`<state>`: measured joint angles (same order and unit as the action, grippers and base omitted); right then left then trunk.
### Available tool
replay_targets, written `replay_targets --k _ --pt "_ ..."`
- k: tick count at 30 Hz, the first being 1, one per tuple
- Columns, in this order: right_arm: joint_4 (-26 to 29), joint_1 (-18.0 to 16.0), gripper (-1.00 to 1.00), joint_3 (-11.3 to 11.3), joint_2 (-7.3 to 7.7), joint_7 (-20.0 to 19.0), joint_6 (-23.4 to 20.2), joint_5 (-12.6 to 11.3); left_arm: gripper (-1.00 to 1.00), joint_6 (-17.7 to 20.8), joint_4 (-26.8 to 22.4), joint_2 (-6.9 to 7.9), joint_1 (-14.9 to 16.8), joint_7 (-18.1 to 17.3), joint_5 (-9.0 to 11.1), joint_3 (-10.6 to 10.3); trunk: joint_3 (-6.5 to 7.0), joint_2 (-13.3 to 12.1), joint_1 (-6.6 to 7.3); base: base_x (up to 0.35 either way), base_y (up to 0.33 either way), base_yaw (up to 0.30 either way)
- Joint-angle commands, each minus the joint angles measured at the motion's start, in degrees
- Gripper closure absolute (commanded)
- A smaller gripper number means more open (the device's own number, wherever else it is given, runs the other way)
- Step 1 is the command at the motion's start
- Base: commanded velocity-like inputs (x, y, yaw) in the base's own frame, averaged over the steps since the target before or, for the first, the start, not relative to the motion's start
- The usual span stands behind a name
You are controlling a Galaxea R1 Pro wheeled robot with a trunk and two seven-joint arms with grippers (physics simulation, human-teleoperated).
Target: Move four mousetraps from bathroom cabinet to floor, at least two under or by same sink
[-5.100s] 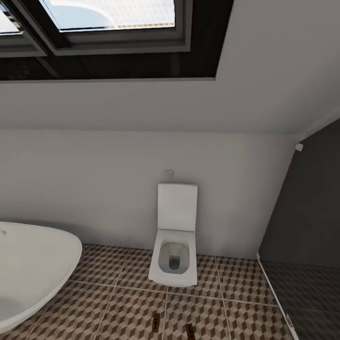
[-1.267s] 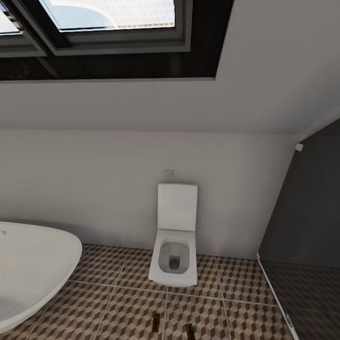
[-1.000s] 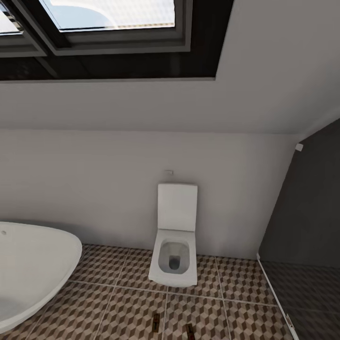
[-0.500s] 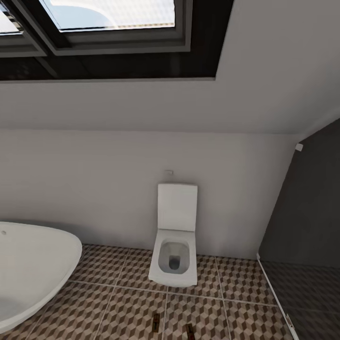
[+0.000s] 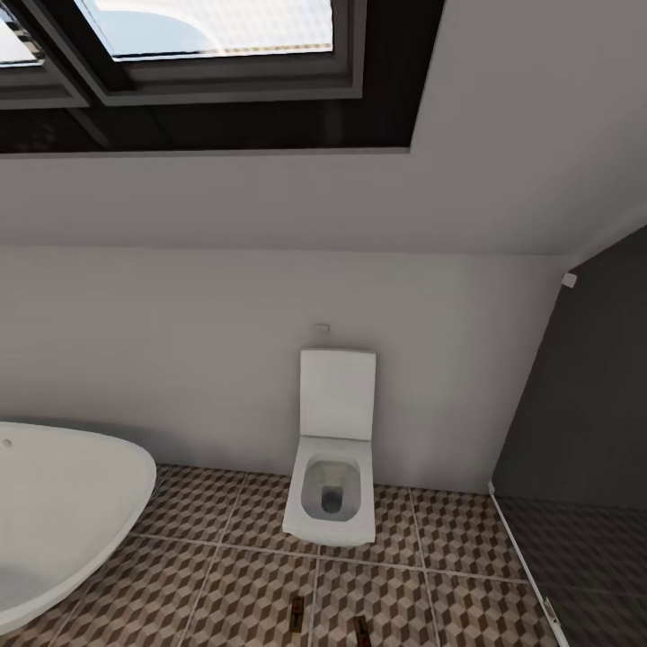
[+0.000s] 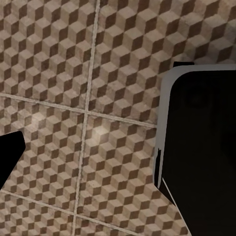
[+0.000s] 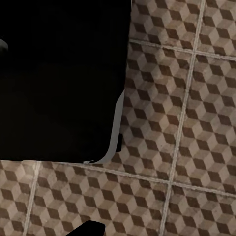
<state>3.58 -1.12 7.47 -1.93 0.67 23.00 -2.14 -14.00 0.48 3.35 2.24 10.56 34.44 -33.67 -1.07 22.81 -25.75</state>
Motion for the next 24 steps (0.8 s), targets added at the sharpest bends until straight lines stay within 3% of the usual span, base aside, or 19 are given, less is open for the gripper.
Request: replay_targets --k 1,24 --pt "-0.06 -0.04 -1.00 0.35 0.00 0.06 0.17 -0.23 -1.00 -0.15 0.05 -0.01 0.04 0.16 0.28 -0.47 -0.11 0.11 -0.03 0.000 0.000 0.000" --pt "-0.06 -0.03 -1.00 0.35 0.00 0.09 0.16 -0.23 -1.00 -0.15 0.05 -0.01 0.04 0.16 0.28 -0.44 -0.11 0.11 -0.03 0.000 0.000 0.000"
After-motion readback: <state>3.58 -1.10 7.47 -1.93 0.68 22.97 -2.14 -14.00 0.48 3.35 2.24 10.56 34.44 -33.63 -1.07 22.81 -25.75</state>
